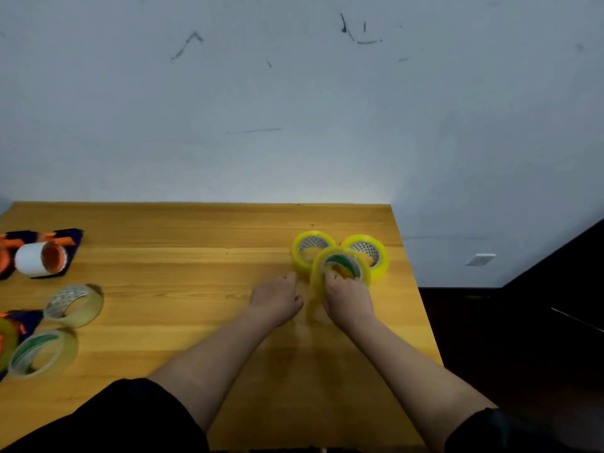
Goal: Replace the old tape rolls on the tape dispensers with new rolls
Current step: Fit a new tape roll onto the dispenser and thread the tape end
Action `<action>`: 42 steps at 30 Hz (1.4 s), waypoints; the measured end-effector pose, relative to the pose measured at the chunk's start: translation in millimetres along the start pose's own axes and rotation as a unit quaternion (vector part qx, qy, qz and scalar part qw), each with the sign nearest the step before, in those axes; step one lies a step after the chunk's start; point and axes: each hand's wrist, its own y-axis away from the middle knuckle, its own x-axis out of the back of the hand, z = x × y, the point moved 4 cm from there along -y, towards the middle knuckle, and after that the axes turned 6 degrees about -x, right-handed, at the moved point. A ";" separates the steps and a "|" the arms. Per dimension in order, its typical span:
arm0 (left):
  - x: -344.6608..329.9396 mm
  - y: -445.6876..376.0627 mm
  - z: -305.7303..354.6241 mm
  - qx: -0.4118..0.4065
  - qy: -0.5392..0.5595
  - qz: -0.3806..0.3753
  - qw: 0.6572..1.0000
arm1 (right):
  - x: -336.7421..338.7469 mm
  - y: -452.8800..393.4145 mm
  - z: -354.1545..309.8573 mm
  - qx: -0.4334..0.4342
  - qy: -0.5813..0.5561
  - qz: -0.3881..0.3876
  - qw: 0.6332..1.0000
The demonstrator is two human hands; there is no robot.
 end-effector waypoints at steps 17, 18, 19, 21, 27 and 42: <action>63.5 84.9 -277.1 0.049 -0.031 0.053 0.997 | 52.6 -49.0 -254.6 0.028 0.033 0.038 0.998; 64.7 90.9 -293.3 0.048 -0.032 0.049 0.997 | 54.1 -49.7 -270.1 0.024 0.029 0.035 0.999; 65.5 95.8 -306.2 0.048 -0.031 0.046 0.997 | 55.6 -49.6 -281.7 0.021 0.025 0.033 0.999; 67.6 104.4 -332.6 0.052 -0.030 0.042 0.997 | 58.4 -50.5 -304.8 0.015 0.017 0.031 0.999; 64.4 120.9 -381.5 0.081 -0.021 0.046 0.995 | 55.0 -60.3 -337.9 0.007 0.012 0.017 1.000; 57.3 171.6 -466.9 0.122 -0.020 0.082 0.989 | 54.1 -68.3 -442.2 0.053 -0.040 0.036 0.997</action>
